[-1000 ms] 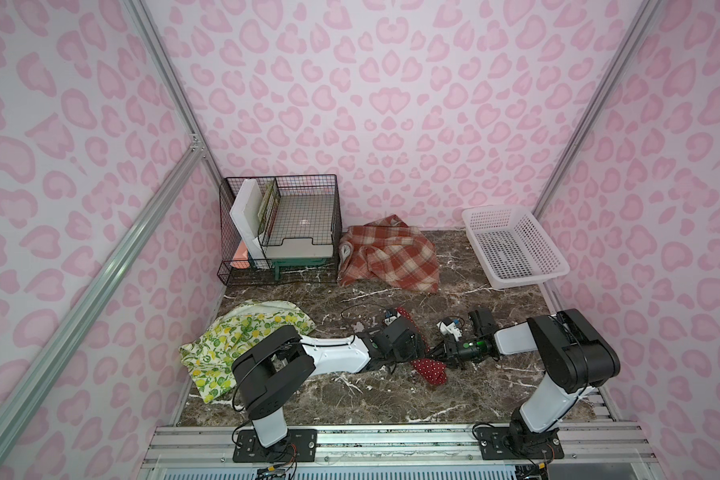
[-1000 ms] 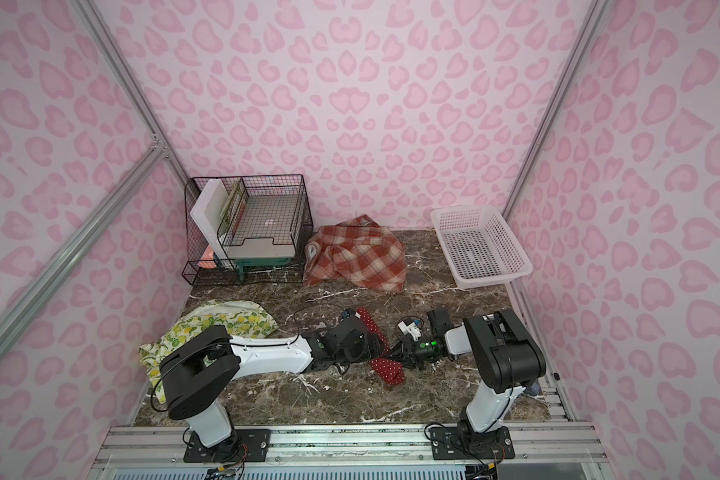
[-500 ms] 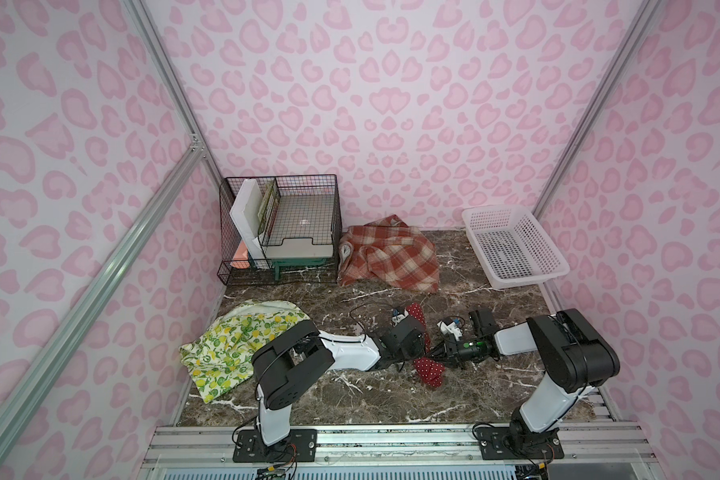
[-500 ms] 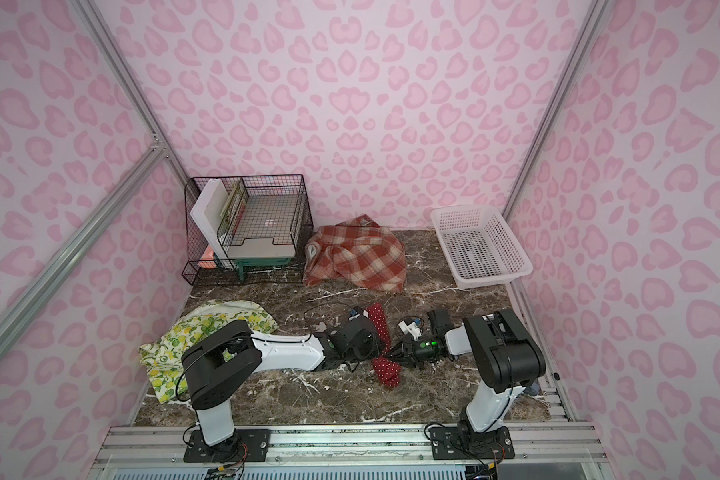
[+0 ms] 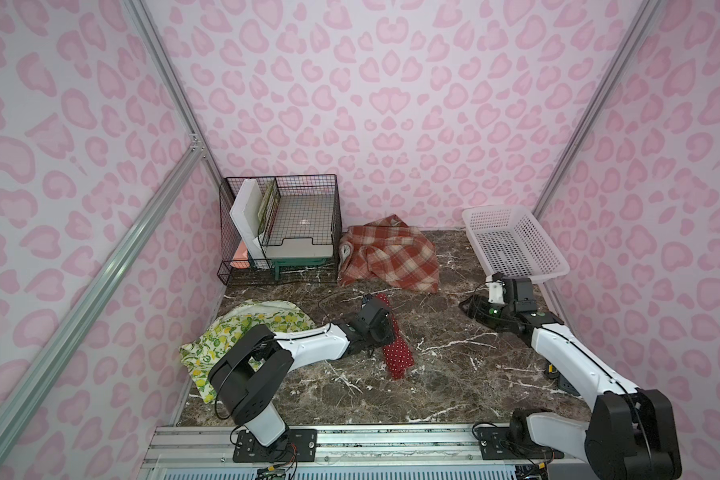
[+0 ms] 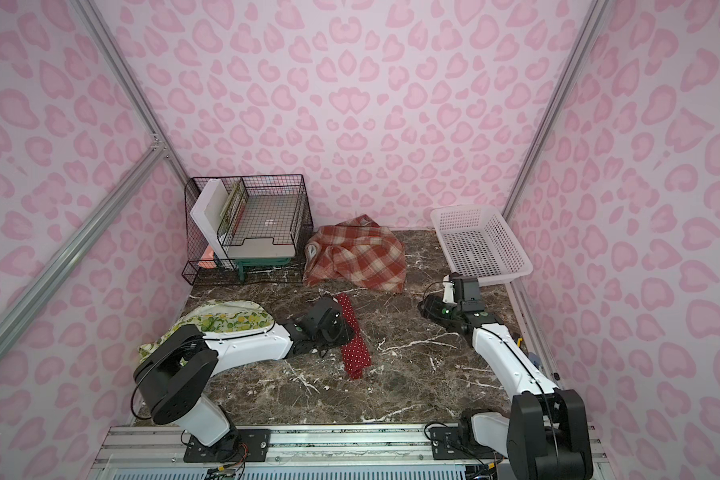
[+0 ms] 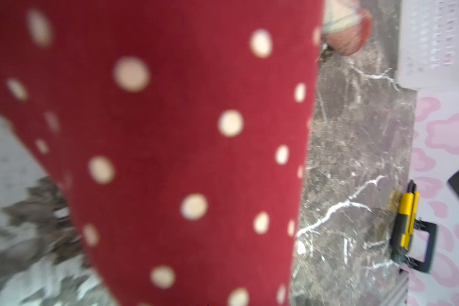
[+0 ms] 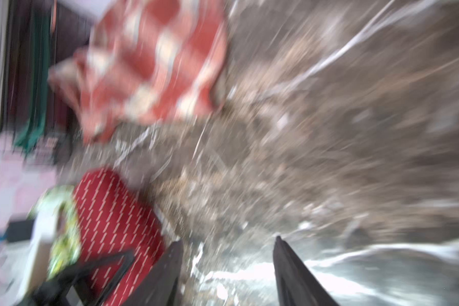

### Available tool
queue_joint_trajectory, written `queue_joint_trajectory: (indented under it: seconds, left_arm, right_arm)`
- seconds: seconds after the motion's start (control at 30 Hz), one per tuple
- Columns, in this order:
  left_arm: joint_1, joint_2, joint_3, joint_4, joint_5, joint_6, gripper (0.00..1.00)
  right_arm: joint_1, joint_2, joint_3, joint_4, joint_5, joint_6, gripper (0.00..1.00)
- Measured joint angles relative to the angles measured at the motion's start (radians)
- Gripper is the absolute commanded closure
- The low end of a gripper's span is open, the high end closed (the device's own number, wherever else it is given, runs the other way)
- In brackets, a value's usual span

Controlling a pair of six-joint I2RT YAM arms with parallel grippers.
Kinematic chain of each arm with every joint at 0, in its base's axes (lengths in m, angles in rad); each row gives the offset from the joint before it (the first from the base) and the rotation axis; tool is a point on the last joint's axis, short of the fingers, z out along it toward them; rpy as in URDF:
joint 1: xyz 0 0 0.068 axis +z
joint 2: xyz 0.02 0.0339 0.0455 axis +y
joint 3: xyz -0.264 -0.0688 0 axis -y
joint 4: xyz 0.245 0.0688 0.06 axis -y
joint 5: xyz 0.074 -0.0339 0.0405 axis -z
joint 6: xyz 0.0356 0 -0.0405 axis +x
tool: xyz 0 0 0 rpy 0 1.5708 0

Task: Roll up the skirts
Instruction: Pick up the basket at the corner of the board.

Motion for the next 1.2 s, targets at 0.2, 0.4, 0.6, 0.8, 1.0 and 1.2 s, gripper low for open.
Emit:
queue_joint_trajectory:
  seconds: [0.2,0.4,0.6,0.8,1.0,1.2]
  left_arm:
    - [0.032,-0.140,0.061,-0.109,0.003,0.123,1.00]
    - [0.053,-0.235,0.065,-0.200,0.010,0.190,1.00]
    - [0.058,-0.291,0.066,-0.249,0.023,0.238,1.00]
    - [0.069,-0.332,0.095,-0.299,0.032,0.276,1.00]
    - [0.074,-0.387,0.123,-0.354,0.033,0.317,1.00]
    - [0.074,-0.456,0.182,-0.431,0.032,0.361,1.00]
  right_arm:
    - [-0.212,0.050,0.064,0.014,0.160,0.039,0.25]
    - [-0.306,0.238,0.212,0.037,0.119,0.016,0.25]
    - [-0.322,0.454,0.343,0.055,0.071,0.002,0.38]
    - [-0.325,0.550,0.436,0.029,0.070,0.085,0.82]
    - [-0.327,0.542,0.438,0.055,0.085,0.085,1.00]
    - [-0.333,0.406,0.309,0.060,0.065,0.055,1.00]
